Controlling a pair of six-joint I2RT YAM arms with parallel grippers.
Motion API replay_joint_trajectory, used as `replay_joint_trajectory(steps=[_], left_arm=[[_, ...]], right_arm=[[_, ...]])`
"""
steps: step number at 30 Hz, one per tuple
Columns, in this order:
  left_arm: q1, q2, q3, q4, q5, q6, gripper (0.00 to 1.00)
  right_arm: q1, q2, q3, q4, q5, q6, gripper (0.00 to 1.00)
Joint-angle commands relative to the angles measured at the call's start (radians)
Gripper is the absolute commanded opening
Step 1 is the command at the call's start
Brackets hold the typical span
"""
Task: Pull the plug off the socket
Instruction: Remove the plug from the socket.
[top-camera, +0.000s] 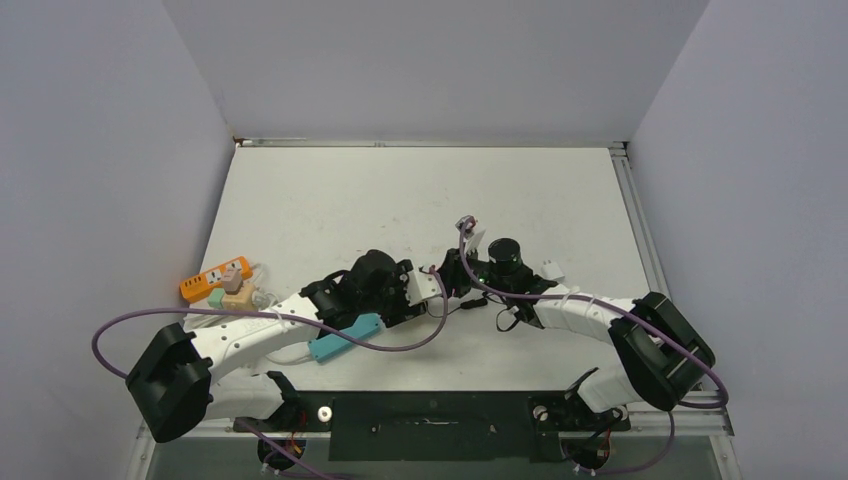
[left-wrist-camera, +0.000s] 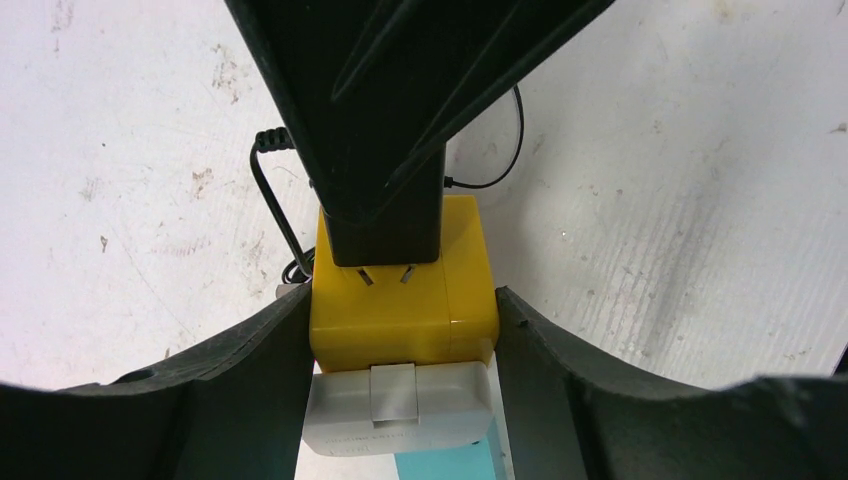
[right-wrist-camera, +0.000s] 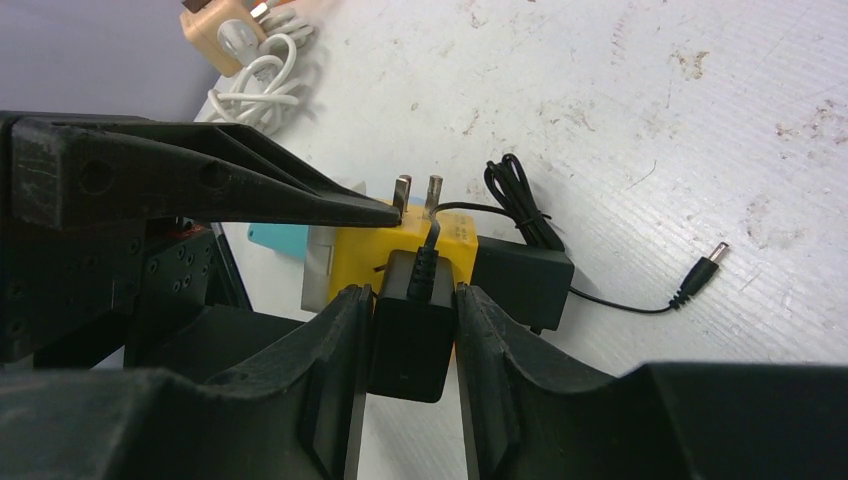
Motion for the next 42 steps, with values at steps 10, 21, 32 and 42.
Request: replay_joint_trajectory(steps=[10, 21, 32, 42], left_arm=[[0.001, -0.004, 0.056, 0.025, 0.018, -0.002, 0.00], [0.001, 0.015, 0.064, 0.017, 0.017, -0.007, 0.00], [0.007, -0.002, 0.057, 0.034, 0.043, -0.017, 0.00], [0.018, -0.003, 0.056, 0.040, 0.060, -0.021, 0.00]], right_arm=[[-0.015, -0.066, 0.000, 0.056, 0.030, -0.031, 0.05], [0.097, -0.077, 0.019, 0.053, 0.070, -0.067, 0.05], [0.007, -0.089, 0.018, -0.015, 0.101, -0.061, 0.05], [-0.071, -0.054, 0.021, -0.037, 0.078, -0.035, 0.05]])
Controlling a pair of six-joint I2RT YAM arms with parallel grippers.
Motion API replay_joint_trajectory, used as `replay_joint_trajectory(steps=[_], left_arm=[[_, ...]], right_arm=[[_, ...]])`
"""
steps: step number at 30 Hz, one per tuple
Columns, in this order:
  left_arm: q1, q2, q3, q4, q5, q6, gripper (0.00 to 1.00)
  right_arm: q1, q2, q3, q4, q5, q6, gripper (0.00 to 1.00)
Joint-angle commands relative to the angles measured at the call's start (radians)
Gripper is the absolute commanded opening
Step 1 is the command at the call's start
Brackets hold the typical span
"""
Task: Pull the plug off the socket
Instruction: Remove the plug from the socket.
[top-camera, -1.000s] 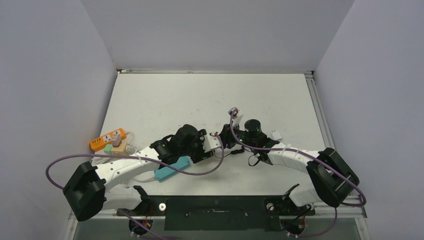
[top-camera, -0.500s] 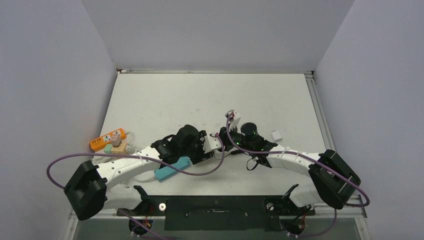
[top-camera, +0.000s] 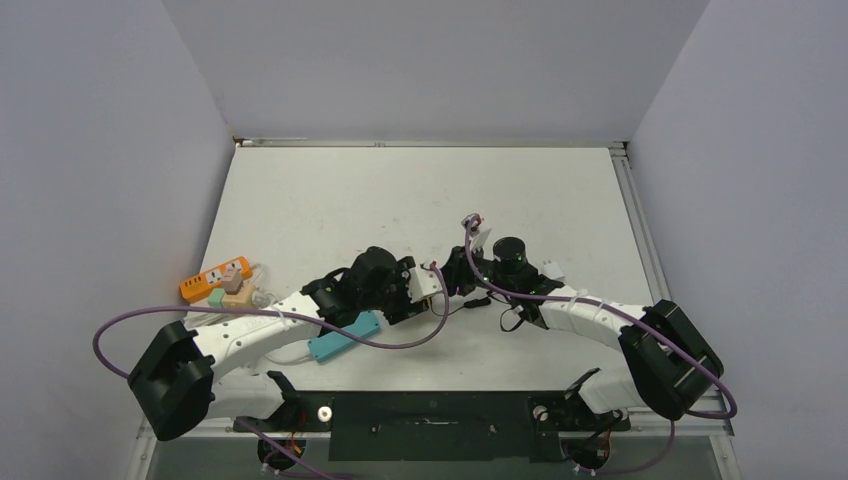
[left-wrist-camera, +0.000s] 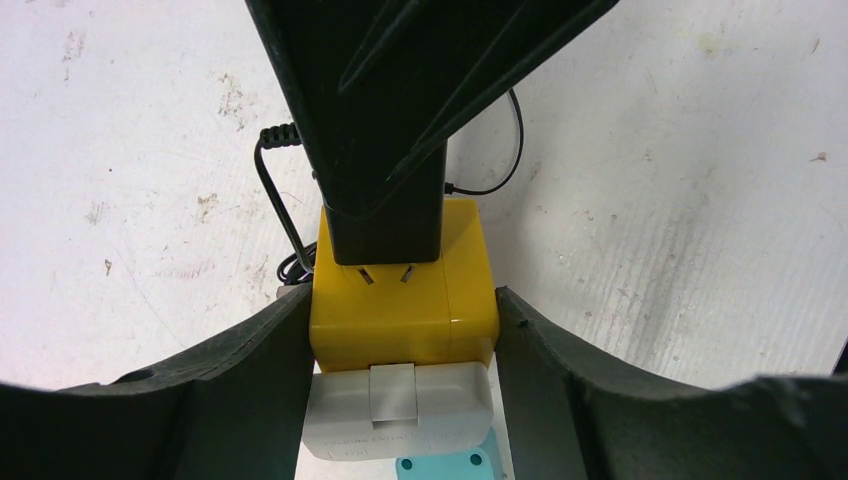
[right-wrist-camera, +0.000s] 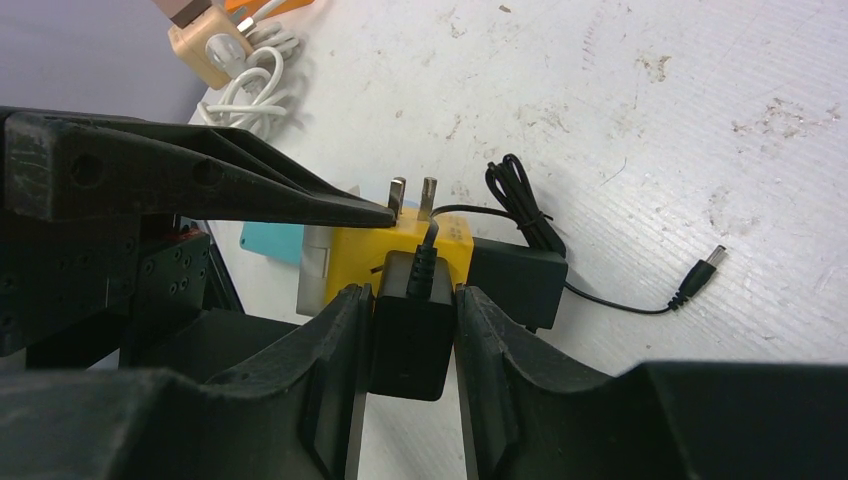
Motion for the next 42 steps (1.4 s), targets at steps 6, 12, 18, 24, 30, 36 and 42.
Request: replay_joint_trajectory(steps=[6, 12, 18, 24, 30, 36, 42], left_arm=[[0.014, 0.005, 0.052, -0.015, 0.007, -0.018, 0.00], [0.025, 0.052, 0.082, -0.038, -0.007, -0.030, 0.00], [0.026, 0.054, 0.079, -0.035, -0.009, -0.032, 0.00], [0.026, 0.051, 0.078, -0.037, -0.001, -0.020, 0.00], [0.023, 0.034, 0.069, -0.033, 0.023, -0.015, 0.00], [0.020, 0.027, 0.068, -0.032, 0.040, -0.016, 0.00], [0.020, 0.035, 0.071, -0.035, 0.027, -0.021, 0.00]], right_arm=[[-0.016, -0.030, 0.017, 0.031, 0.079, -0.046, 0.05], [0.119, -0.064, 0.066, -0.078, 0.251, -0.140, 0.05], [0.133, -0.060, 0.072, -0.087, 0.258, -0.140, 0.05], [0.114, -0.066, 0.070, -0.086, 0.238, -0.132, 0.05], [0.014, -0.040, 0.054, -0.064, 0.152, -0.078, 0.05], [-0.031, -0.021, 0.048, -0.061, 0.134, -0.057, 0.05], [-0.026, -0.028, 0.046, -0.062, 0.147, -0.059, 0.05]])
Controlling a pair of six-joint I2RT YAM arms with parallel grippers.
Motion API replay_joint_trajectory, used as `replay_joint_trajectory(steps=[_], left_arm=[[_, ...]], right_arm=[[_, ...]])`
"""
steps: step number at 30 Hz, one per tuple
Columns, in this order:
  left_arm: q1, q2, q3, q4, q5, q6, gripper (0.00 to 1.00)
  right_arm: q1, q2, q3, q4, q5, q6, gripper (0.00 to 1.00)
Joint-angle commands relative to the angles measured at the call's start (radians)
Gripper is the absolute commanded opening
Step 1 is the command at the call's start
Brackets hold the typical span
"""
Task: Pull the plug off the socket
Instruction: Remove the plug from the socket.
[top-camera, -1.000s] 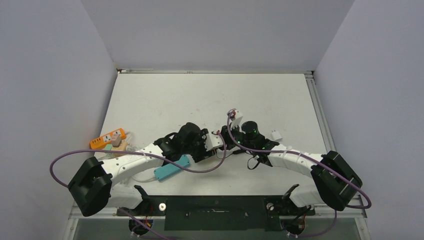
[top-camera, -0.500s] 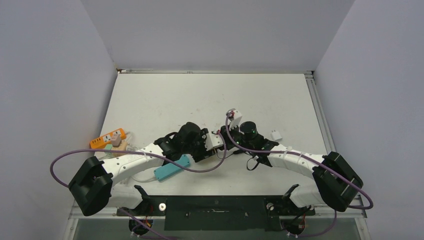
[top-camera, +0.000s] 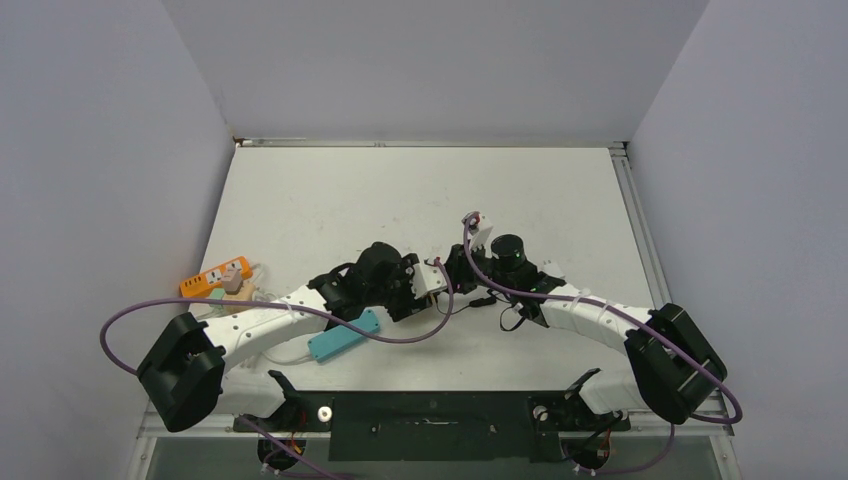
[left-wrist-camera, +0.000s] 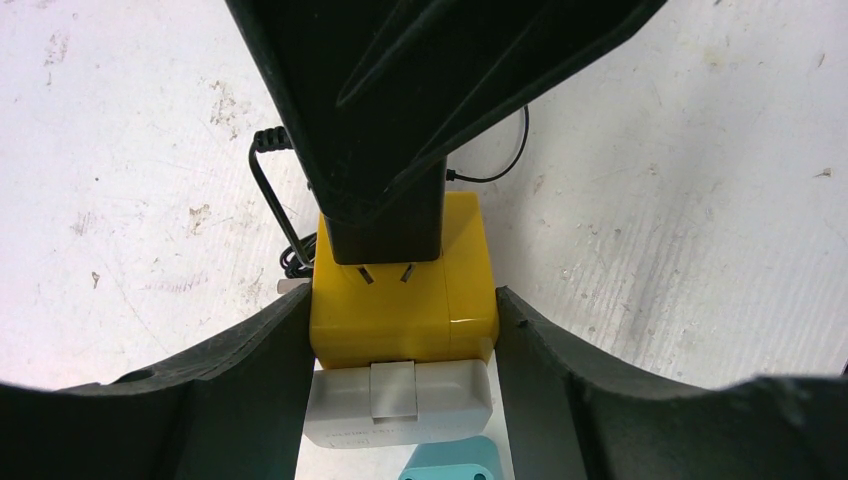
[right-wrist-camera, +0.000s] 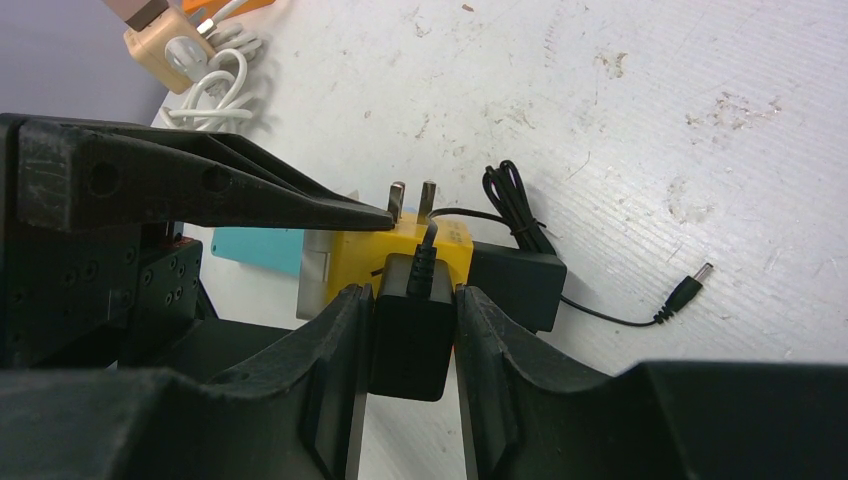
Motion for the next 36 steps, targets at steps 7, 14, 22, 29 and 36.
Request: replay_joint_trajectory(steps=[7, 14, 22, 29, 36], left_arm=[[0.007, 0.020, 0.066, -0.066, -0.050, -0.023, 0.00], [0.007, 0.047, 0.084, -0.084, -0.068, -0.030, 0.00], [0.007, 0.039, 0.077, -0.080, -0.065, -0.027, 0.00], [0.001, 0.007, 0.061, -0.065, -0.019, -0.020, 0.00], [0.001, 0.002, 0.058, -0.059, -0.014, -0.021, 0.00]], right_arm=[[0.023, -0.034, 0.029, 0.037, 0.098, -0.030, 0.05], [0.087, -0.028, 0.057, 0.002, 0.146, -0.058, 0.05], [0.076, -0.035, 0.058, -0.020, 0.167, -0.061, 0.05], [-0.030, -0.024, 0.036, -0.017, 0.127, -0.015, 0.05], [-0.046, 0.020, 0.044, -0.025, 0.126, 0.000, 0.05]])
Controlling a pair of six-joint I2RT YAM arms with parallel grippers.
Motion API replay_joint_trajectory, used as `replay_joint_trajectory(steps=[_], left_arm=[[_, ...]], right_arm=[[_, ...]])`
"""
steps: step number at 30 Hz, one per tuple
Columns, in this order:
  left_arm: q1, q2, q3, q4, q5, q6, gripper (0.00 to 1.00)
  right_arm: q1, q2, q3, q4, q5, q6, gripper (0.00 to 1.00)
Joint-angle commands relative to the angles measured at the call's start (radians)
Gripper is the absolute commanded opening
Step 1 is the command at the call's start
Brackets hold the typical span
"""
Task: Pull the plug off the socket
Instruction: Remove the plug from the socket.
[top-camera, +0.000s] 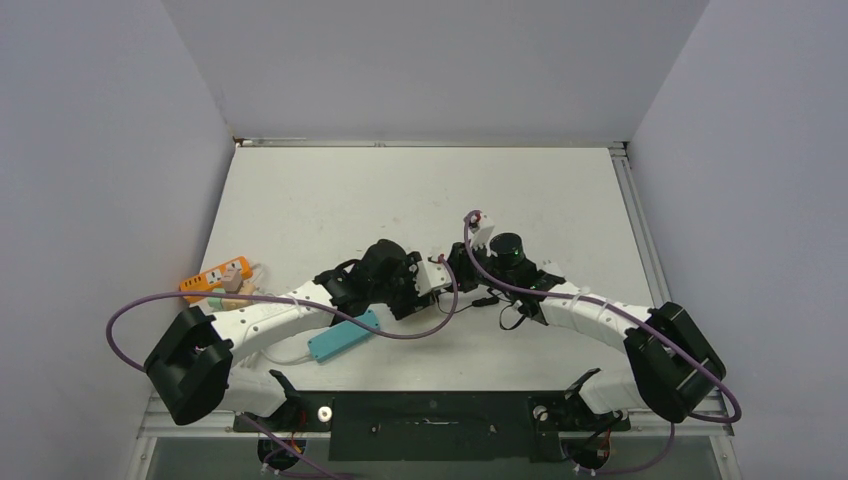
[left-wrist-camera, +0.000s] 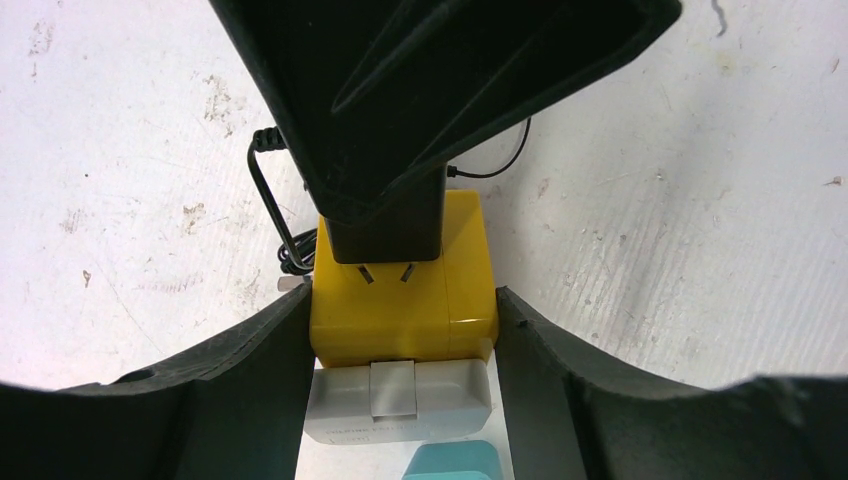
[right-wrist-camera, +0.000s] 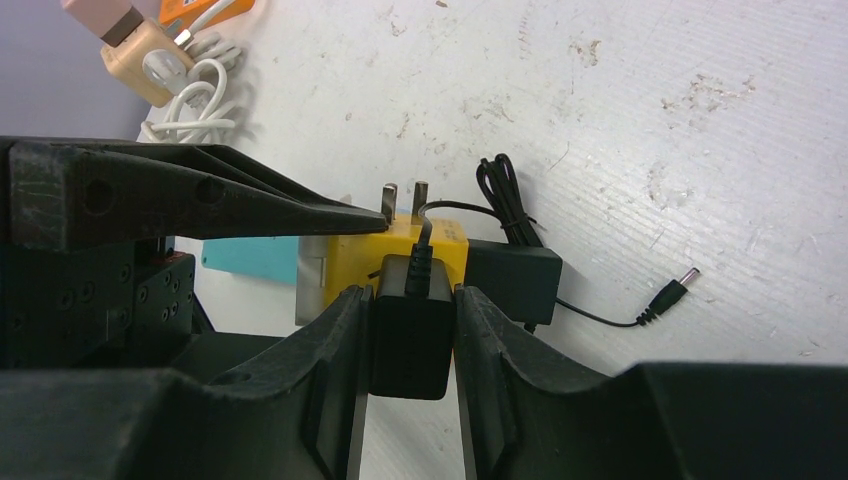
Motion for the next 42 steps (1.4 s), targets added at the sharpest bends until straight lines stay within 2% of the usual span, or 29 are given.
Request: replay_joint_trajectory(steps=[1, 8, 16, 23, 32, 42], left_arm=[[0.003, -0.042, 0.022, -0.041, -0.007, -0.010, 0.00], [0.003, -0.003, 0.042, -0.056, -0.058, -0.023, 0.00], [0.004, 0.044, 0.069, -0.081, -0.124, -0.036, 0.00], [0.004, 0.029, 0.062, -0.074, -0.095, -0.035, 0.00], [0.004, -0.022, 0.036, -0.049, -0.030, -0.019, 0.00], [0.025, 0.023, 0.072, -0.073, -0.071, -0.047, 0.00]], right_arm=[[-0.041, 0.013, 0.027, 0.021, 0.094, -0.022, 0.05], [0.007, -0.023, 0.026, 0.054, 0.086, -0.040, 0.05], [0.089, -0.023, 0.072, 0.008, 0.132, -0.078, 0.05], [0.082, -0.023, 0.069, -0.008, 0.163, -0.076, 0.05], [-0.046, -0.028, 0.035, 0.002, 0.088, -0.044, 0.05], [-0.020, -0.040, 0.034, 0.014, 0.107, -0.053, 0.05]])
